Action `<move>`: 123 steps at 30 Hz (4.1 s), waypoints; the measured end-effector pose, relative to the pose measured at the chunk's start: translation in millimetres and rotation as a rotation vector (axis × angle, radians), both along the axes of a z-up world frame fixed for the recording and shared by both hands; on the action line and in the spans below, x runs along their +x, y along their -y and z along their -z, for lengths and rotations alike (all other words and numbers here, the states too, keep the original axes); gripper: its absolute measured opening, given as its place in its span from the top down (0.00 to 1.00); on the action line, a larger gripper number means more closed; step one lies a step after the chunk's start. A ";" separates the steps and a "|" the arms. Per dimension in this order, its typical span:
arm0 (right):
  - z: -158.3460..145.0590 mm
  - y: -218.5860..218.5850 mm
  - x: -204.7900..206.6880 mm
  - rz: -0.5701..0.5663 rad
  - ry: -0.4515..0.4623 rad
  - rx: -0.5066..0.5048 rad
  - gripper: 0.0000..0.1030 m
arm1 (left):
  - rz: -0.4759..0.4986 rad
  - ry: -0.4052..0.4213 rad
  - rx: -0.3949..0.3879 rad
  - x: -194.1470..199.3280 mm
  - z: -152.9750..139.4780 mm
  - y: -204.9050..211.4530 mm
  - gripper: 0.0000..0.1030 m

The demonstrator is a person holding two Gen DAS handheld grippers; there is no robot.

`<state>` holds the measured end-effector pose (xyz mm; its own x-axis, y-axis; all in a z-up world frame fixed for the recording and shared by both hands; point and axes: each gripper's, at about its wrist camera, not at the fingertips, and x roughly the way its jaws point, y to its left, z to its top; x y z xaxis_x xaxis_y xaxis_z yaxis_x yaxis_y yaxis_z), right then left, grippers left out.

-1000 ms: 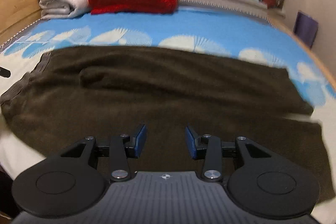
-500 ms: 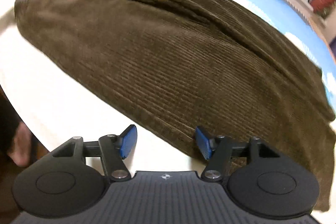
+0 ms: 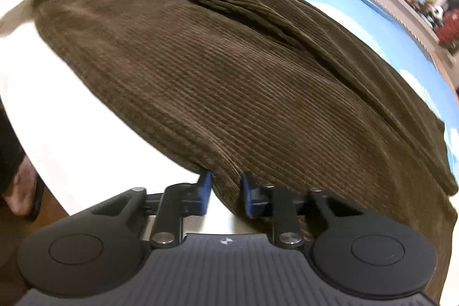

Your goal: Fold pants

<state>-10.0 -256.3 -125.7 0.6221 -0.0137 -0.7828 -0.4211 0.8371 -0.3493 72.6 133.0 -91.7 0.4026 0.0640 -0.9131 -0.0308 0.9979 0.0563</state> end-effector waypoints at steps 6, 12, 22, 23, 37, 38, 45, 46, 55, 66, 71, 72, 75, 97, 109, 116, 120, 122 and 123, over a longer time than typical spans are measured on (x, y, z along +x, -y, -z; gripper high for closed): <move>-11.1 5.5 -3.9 -0.036 0.012 0.011 0.88 | 0.055 0.012 -0.003 -7.1 -6.8 -1.5 0.95; -13.5 12.1 -0.5 -0.091 -0.054 0.034 0.90 | 0.077 0.014 -0.006 -16.8 -14.8 -9.5 0.96; -28.2 32.5 12.8 -0.024 -0.115 0.164 0.78 | 0.047 0.032 -0.043 -16.8 -37.5 -12.4 0.89; -33.3 38.5 16.0 0.006 -0.113 0.203 0.71 | 0.043 0.058 -0.067 -16.8 -42.6 -13.2 0.89; -42.4 163.5 44.1 0.770 -0.011 0.441 0.55 | 0.248 -0.185 0.017 -8.4 9.6 30.8 0.87; -35.0 173.5 44.6 0.841 -0.033 0.426 0.55 | 0.233 -0.189 0.011 -7.2 8.6 30.4 0.87; -23.5 199.1 36.1 0.993 -0.038 0.460 0.55 | 0.202 -0.106 -0.047 3.8 -5.5 25.7 0.83; -23.3 200.6 36.1 1.006 -0.039 0.455 0.55 | 0.182 -0.139 -0.034 5.2 0.0 23.1 0.83; -51.3 181.5 26.6 0.913 0.088 0.440 0.55 | 0.127 0.009 -0.026 7.5 -30.0 28.4 0.49; -166.0 131.1 30.7 0.488 0.401 0.463 0.40 | 0.009 0.137 -0.086 31.0 -66.8 34.8 0.31; -161.8 134.4 51.9 0.549 0.368 0.514 0.40 | 0.010 0.197 -0.097 28.4 -80.1 42.1 0.31; -162.5 133.1 56.2 0.560 0.370 0.536 0.40 | 0.015 0.211 -0.093 28.9 -81.9 45.2 0.31; -167.1 124.1 65.1 0.552 0.375 0.550 0.40 | 0.040 0.244 -0.061 35.2 -84.6 54.6 0.31; -165.6 85.8 89.7 0.426 0.350 0.472 0.40 | -0.038 0.322 -0.058 162.6 -47.4 20.6 0.42; -159.0 94.4 101.0 0.440 0.317 0.464 0.40 | 0.051 0.330 0.047 219.9 0.7 30.8 0.21; -153.7 93.4 110.5 0.442 0.295 0.439 0.40 | 0.092 0.261 -0.013 251.8 20.2 26.0 0.21; -151.0 94.1 115.0 0.450 0.285 0.426 0.40 | 0.144 0.276 0.016 252.6 28.5 33.6 0.26; -150.5 95.0 116.8 0.452 0.282 0.422 0.40 | 0.162 0.271 -0.015 254.0 27.5 33.3 0.40; -150.7 95.3 117.4 0.453 0.283 0.422 0.40 | 0.177 0.268 -0.030 254.1 25.7 34.6 0.54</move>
